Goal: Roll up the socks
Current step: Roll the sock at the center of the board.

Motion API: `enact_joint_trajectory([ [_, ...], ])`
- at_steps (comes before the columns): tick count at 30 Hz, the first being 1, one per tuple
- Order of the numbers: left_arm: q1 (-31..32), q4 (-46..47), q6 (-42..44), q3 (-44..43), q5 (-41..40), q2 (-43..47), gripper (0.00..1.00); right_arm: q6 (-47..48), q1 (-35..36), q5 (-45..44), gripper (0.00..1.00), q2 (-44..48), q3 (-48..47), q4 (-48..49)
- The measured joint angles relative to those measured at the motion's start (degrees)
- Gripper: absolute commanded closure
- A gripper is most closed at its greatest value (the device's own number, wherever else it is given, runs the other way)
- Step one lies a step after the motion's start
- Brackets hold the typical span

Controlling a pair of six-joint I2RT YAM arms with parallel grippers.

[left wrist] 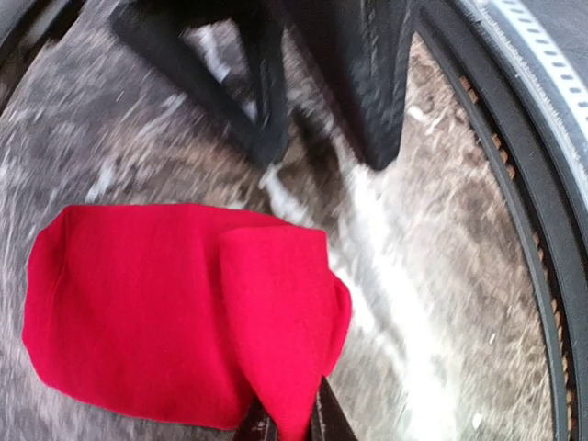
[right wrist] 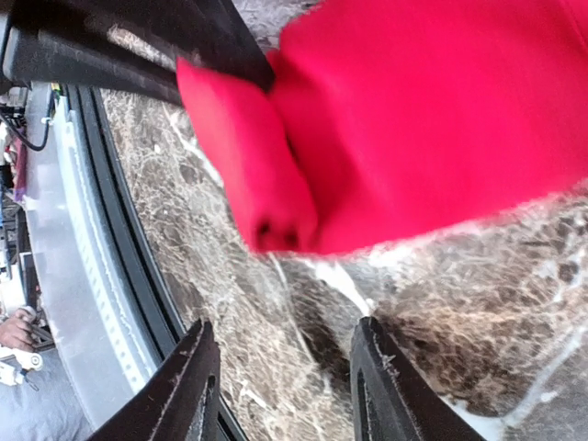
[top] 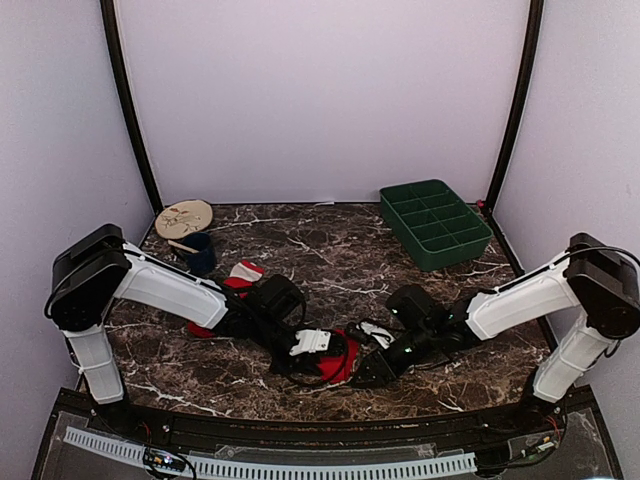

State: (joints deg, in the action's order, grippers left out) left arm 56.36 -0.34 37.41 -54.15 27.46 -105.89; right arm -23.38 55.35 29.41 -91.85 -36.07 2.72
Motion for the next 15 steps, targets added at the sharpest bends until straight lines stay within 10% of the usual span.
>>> enact_joint_trajectory([
  [15,-0.5,-3.2,-3.5,4.3,-6.4,5.6,0.86,1.2,-0.3,-17.5,0.53,9.9,2.0,-9.3],
])
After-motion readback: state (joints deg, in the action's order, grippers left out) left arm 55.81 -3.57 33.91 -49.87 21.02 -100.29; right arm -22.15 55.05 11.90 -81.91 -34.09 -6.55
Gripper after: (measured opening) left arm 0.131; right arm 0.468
